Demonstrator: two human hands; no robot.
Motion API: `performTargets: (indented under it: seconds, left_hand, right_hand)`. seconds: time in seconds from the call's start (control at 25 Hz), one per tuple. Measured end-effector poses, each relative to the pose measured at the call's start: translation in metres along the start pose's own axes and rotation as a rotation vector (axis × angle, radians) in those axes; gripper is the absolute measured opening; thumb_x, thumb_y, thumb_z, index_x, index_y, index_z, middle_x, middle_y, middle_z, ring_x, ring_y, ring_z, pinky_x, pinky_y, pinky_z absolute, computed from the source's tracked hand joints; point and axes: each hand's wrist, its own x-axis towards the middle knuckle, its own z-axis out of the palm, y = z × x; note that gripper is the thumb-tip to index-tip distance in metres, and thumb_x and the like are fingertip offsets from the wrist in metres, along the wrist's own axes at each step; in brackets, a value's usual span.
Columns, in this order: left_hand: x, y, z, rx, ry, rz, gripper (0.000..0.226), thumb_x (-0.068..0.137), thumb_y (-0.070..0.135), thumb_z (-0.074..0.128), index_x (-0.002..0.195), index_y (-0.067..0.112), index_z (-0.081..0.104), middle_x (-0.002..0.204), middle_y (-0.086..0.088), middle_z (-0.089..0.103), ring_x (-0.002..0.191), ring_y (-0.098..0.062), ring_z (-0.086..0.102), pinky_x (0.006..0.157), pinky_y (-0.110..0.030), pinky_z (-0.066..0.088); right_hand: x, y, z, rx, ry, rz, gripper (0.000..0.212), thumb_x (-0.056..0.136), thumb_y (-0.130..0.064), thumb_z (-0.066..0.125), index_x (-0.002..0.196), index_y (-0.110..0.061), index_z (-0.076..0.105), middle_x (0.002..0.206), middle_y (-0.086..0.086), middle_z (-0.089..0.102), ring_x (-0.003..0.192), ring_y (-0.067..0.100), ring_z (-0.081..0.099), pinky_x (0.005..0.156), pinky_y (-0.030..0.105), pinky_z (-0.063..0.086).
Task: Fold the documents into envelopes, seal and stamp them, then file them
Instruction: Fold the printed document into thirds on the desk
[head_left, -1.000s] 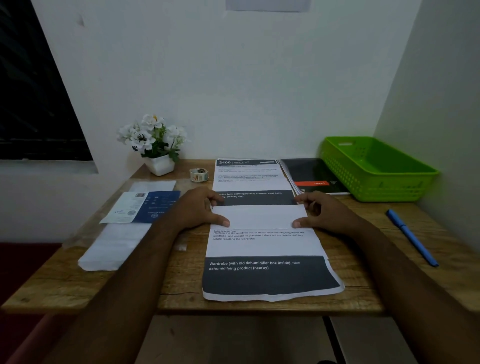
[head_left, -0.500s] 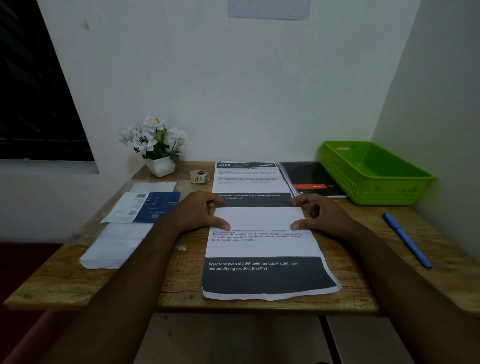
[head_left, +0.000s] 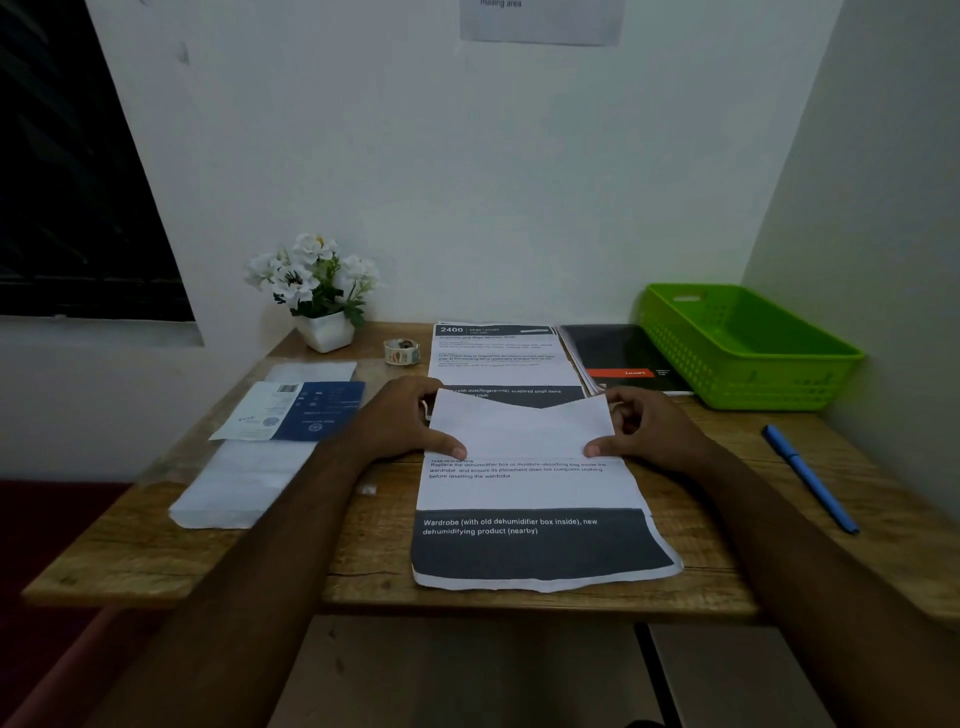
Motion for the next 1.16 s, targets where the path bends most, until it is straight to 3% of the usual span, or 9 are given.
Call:
performTargets:
  seconds: [0.16, 0.24, 0.36, 0.52, 0.64, 0.72, 0.88, 1.0, 1.16]
  left_hand:
    - [-0.003, 0.002, -0.001, 0.048, 0.003, -0.029, 0.044, 0.051, 0.052, 0.086, 0.084, 0.037, 0.062, 0.080, 0.025, 0.060, 0.073, 0.010, 0.058, 0.052, -0.009, 0.044]
    - [-0.006, 0.003, 0.000, 0.021, -0.005, -0.022, 0.047, 0.054, 0.049, 0.086, 0.092, 0.035, 0.063, 0.081, 0.029, 0.058, 0.075, 0.016, 0.058, 0.053, -0.004, 0.043]
    - [-0.015, 0.007, 0.004, 0.010, 0.017, -0.053, 0.056, 0.061, 0.044, 0.084, 0.109, 0.032, 0.059, 0.082, 0.033, 0.050, 0.074, 0.024, 0.053, 0.054, 0.001, 0.041]
    - [-0.024, 0.012, 0.008, 0.034, 0.036, -0.029, 0.031, 0.071, 0.028, 0.080, 0.098, 0.023, 0.065, 0.073, 0.024, 0.053, 0.067, 0.021, 0.054, 0.048, -0.001, 0.038]
    - [-0.030, 0.014, 0.007, 0.032, 0.088, -0.048, 0.025, 0.074, 0.021, 0.077, 0.093, 0.029, 0.061, 0.063, 0.020, 0.052, 0.062, 0.019, 0.054, 0.045, -0.002, 0.036]
    - [-0.032, 0.014, 0.005, 0.042, 0.099, -0.014, 0.022, 0.076, 0.012, 0.073, 0.089, 0.028, 0.066, 0.070, 0.019, 0.057, 0.069, 0.015, 0.056, 0.052, -0.002, 0.040]
    - [-0.031, 0.016, 0.002, 0.097, 0.062, 0.122, 0.022, 0.074, 0.001, 0.072, 0.084, 0.021, 0.075, 0.079, 0.012, 0.066, 0.078, 0.000, 0.061, 0.069, -0.014, 0.049]
    - [-0.033, 0.016, 0.001, 0.083, 0.071, 0.159, 0.019, 0.073, 0.001, 0.075, 0.082, 0.018, 0.076, 0.084, 0.004, 0.070, 0.081, -0.005, 0.063, 0.074, -0.020, 0.052]
    - [-0.033, 0.017, 0.000, 0.161, 0.045, 0.144, 0.016, 0.073, 0.005, 0.077, 0.083, 0.016, 0.075, 0.090, -0.001, 0.070, 0.085, -0.012, 0.062, 0.080, -0.031, 0.053]
  right_hand:
    - [-0.006, -0.003, -0.001, -0.011, -0.019, -0.047, 0.047, 0.066, -0.035, 0.086, 0.107, -0.041, 0.065, 0.082, -0.021, 0.073, 0.057, -0.010, 0.055, 0.048, 0.004, 0.036]
    - [-0.011, -0.004, -0.002, 0.004, -0.041, -0.066, 0.047, 0.067, -0.032, 0.086, 0.107, -0.043, 0.064, 0.084, -0.034, 0.069, 0.063, -0.013, 0.058, 0.052, 0.002, 0.037]
    - [-0.014, -0.003, -0.002, 0.049, -0.043, -0.042, 0.042, 0.067, -0.028, 0.087, 0.101, -0.041, 0.065, 0.088, -0.030, 0.070, 0.075, -0.012, 0.063, 0.058, 0.003, 0.042]
    - [-0.014, -0.002, -0.003, 0.079, -0.027, -0.032, 0.034, 0.068, -0.023, 0.086, 0.096, -0.035, 0.070, 0.090, -0.021, 0.072, 0.078, -0.003, 0.068, 0.063, 0.012, 0.050]
    - [-0.016, 0.000, -0.002, 0.102, -0.027, -0.058, 0.024, 0.069, -0.019, 0.085, 0.079, -0.038, 0.074, 0.079, -0.017, 0.075, 0.071, -0.001, 0.068, 0.058, 0.010, 0.048]
    - [-0.016, 0.002, -0.001, 0.113, -0.031, -0.117, 0.024, 0.073, -0.013, 0.082, 0.074, -0.036, 0.076, 0.076, -0.011, 0.075, 0.067, 0.000, 0.067, 0.057, 0.010, 0.046]
    - [-0.014, 0.003, -0.001, 0.089, -0.066, -0.250, 0.026, 0.078, 0.001, 0.074, 0.085, -0.023, 0.079, 0.090, -0.005, 0.076, 0.090, 0.009, 0.069, 0.080, 0.018, 0.051]
    - [-0.013, 0.004, -0.001, 0.040, -0.103, -0.269, 0.028, 0.083, 0.006, 0.066, 0.089, -0.018, 0.079, 0.094, -0.004, 0.074, 0.093, 0.008, 0.067, 0.081, 0.017, 0.050]
    - [-0.012, 0.001, -0.001, 0.010, -0.107, -0.202, 0.051, 0.082, 0.017, 0.050, 0.082, -0.025, 0.078, 0.097, -0.004, 0.071, 0.092, -0.001, 0.062, 0.080, 0.006, 0.042]
